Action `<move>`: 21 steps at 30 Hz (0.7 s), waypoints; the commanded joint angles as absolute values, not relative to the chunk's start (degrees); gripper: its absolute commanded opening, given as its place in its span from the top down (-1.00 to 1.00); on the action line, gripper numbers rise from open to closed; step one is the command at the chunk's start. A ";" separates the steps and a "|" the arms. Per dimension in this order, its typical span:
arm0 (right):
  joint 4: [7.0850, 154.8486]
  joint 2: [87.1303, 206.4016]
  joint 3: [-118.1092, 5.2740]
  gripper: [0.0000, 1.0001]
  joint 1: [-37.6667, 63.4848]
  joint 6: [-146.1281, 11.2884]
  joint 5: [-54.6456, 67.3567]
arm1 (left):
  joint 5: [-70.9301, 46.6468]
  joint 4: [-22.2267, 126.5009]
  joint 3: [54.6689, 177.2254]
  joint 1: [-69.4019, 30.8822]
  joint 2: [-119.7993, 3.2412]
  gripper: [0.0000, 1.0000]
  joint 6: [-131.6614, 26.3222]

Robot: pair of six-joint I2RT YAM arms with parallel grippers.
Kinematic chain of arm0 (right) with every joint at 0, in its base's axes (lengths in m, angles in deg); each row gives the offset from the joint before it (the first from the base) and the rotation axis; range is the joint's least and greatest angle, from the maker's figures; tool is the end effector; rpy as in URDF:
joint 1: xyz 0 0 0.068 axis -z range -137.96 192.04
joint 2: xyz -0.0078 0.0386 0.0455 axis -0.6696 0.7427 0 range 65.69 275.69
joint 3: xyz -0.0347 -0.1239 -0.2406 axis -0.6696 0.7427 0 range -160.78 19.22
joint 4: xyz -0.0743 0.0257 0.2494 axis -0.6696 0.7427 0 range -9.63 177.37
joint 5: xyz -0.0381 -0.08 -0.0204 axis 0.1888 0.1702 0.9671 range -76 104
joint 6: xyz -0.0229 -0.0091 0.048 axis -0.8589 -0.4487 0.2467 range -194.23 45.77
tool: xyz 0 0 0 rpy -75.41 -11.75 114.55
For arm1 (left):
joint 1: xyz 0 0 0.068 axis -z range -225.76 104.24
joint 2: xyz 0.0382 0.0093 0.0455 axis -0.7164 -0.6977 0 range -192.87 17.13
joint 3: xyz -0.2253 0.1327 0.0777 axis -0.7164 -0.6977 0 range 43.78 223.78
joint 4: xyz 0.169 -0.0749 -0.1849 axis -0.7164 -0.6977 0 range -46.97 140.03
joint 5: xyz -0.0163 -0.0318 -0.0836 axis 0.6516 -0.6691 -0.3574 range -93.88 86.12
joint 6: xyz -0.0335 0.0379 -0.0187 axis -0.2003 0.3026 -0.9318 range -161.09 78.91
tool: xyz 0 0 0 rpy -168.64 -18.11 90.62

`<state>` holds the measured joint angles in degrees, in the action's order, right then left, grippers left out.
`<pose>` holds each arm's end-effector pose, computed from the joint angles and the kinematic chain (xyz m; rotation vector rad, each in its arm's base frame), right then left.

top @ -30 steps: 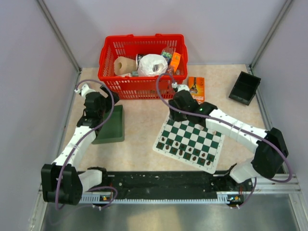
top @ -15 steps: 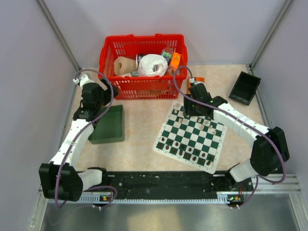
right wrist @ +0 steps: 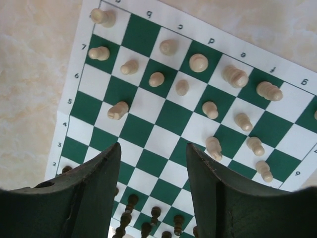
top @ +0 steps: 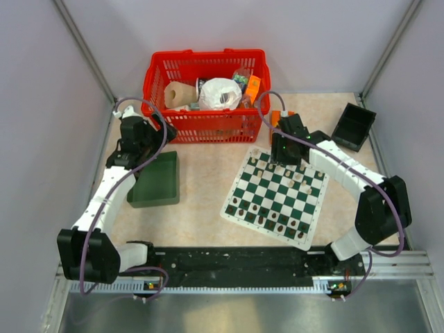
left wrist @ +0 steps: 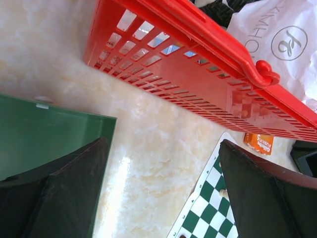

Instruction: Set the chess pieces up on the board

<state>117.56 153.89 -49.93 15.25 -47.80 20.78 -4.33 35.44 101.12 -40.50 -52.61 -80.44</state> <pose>0.2909 0.1422 0.2632 0.0380 2.5557 0.2120 0.2772 -0.0258 0.3174 -0.6044 1.9882 -0.4909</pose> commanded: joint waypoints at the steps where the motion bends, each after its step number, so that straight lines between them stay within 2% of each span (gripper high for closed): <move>1: 120.01 152.53 -50.23 -0.10 20.05 -45.15 22.52 | -6.52 36.15 103.11 -40.84 -52.57 -0.97 -81.43; 15: 123.88 141.10 -36.78 0.00 29.47 -37.59 26.39 | -4.49 34.83 105.39 -40.84 -53.54 -0.97 -78.00; 21: 120.99 144.17 -36.15 0.10 29.56 -39.94 24.73 | -5.72 35.88 104.95 -40.84 -54.50 -0.96 -78.62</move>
<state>123.81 143.22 -35.92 29.19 -39.10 24.89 -4.94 33.91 103.28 -40.50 -53.57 -79.04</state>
